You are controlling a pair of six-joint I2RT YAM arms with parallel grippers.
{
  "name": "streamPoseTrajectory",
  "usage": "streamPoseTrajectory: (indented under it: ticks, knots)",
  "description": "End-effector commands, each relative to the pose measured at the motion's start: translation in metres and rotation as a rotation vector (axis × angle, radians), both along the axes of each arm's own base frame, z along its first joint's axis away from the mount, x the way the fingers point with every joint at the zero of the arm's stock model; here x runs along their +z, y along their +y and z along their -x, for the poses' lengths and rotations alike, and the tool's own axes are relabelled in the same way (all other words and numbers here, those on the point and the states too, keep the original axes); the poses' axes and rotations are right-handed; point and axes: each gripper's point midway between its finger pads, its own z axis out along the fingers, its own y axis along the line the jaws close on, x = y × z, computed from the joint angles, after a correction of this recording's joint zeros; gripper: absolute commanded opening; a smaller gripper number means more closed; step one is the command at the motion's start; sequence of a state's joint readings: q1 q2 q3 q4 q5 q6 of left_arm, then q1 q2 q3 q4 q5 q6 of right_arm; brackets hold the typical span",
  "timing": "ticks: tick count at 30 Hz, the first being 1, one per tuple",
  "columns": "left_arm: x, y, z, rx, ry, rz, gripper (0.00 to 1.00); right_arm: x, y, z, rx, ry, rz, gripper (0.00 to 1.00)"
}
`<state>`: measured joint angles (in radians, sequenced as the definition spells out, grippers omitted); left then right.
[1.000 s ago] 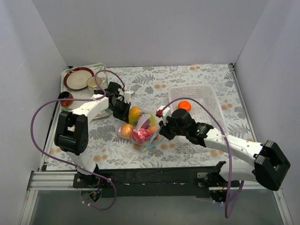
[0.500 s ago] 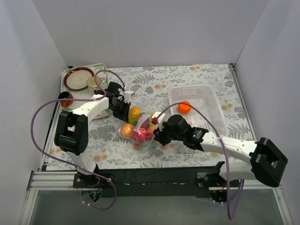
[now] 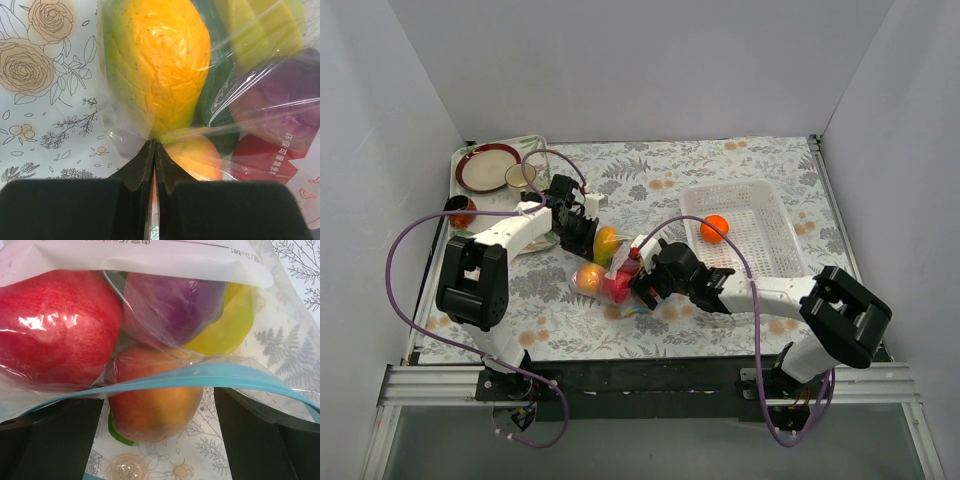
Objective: Open the zip-top bag and remove the fake food
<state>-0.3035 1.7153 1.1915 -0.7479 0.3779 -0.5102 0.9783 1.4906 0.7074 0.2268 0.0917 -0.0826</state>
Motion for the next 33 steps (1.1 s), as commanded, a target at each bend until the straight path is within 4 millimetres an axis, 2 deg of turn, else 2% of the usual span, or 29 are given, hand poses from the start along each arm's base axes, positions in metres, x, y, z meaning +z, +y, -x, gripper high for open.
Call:
streamPoseTrajectory:
  ticks: [1, 4, 5, 6, 7, 8, 9, 10, 11, 12, 13, 14, 16, 21, 23, 24, 26, 27, 28, 30, 31, 32, 33]
  knots:
    - [0.004, -0.003, 0.001, -0.015, -0.013, 0.009, 0.0, 0.022, 0.025, -0.01, 0.032, -0.058, -0.084, 0.99]
    - [0.005, -0.001, 0.0, -0.014, -0.022, 0.0, 0.0, 0.016, 0.027, -0.005, 0.055, -0.027, -0.083, 0.98]
    - [0.005, -0.001, 0.0, -0.013, -0.024, -0.002, 0.0, 0.013, 0.025, -0.002, 0.057, -0.012, -0.076, 0.95]
    - [0.005, 0.0, -0.001, -0.01, -0.025, -0.005, 0.0, 0.014, 0.024, 0.0, 0.055, -0.007, -0.078, 0.9]
    - [0.004, 0.0, 0.0, -0.011, -0.021, -0.009, 0.0, 0.01, 0.02, 0.004, 0.059, 0.004, -0.071, 0.76]
    - [0.004, 0.001, -0.001, -0.011, -0.025, -0.013, 0.0, 0.01, 0.017, 0.006, 0.057, 0.01, -0.067, 0.69]
    - [0.005, 0.005, -0.003, 0.001, -0.038, -0.032, 0.0, 0.019, 0.016, 0.007, 0.057, 0.001, -0.086, 0.62]
    - [0.009, 0.006, -0.008, 0.01, -0.067, -0.037, 0.0, 0.024, 0.014, 0.009, 0.057, 0.004, -0.096, 0.48]
    - [0.012, 0.009, -0.011, 0.018, -0.094, -0.045, 0.0, 0.031, 0.012, 0.013, 0.066, 0.008, -0.095, 0.41]
    - [0.014, 0.011, -0.013, 0.021, -0.117, -0.048, 0.0, 0.05, 0.012, 0.015, 0.073, -0.013, -0.134, 0.35]
    - [0.021, 0.012, -0.017, 0.023, -0.15, -0.046, 0.0, 0.06, 0.014, 0.021, 0.106, -0.009, -0.159, 0.25]
    - [0.024, 0.012, -0.019, 0.018, -0.156, -0.045, 0.0, 0.073, 0.014, 0.022, 0.112, -0.024, -0.181, 0.17]
    - [0.024, 0.012, -0.017, 0.01, -0.126, -0.057, 0.0, 0.094, 0.008, 0.025, 0.109, -0.043, -0.202, 0.09]
    - [0.039, 0.013, -0.028, 0.019, -0.164, -0.059, 0.0, 0.123, -0.012, 0.037, 0.097, -0.058, -0.231, 0.09]
    - [0.041, 0.017, -0.032, 0.027, -0.189, -0.08, 0.0, 0.117, -0.029, 0.036, 0.036, -0.052, -0.197, 0.09]
    - [0.042, 0.018, -0.033, 0.027, -0.194, -0.088, 0.0, 0.125, -0.038, 0.036, -0.007, -0.069, -0.223, 0.05]
    - [0.041, 0.02, -0.033, 0.023, -0.191, -0.095, 0.0, 0.133, -0.072, 0.011, -0.239, -0.154, -0.221, 0.01]
    - [0.041, 0.019, -0.032, 0.018, -0.185, -0.09, 0.0, 0.151, -0.091, 0.003, -0.361, -0.197, -0.295, 0.01]
    - [0.041, 0.017, -0.029, 0.011, -0.173, -0.082, 0.0, 0.145, -0.12, -0.01, -0.52, -0.256, -0.274, 0.08]
    - [0.048, 0.009, -0.028, 0.011, -0.159, -0.038, 0.0, 0.161, -0.143, -0.02, -0.661, -0.316, -0.353, 0.08]
    - [0.05, 0.007, -0.027, 0.018, -0.14, -0.023, 0.0, 0.165, -0.164, -0.03, -0.8, -0.336, -0.369, 0.09]
    - [0.054, 0.002, -0.025, 0.03, -0.121, -0.001, 0.0, 0.162, -0.172, -0.035, -0.856, -0.331, -0.346, 0.1]
    - [0.057, -0.004, -0.025, 0.028, -0.104, 0.024, 0.0, 0.148, -0.18, -0.041, -0.915, -0.317, -0.267, 0.11]
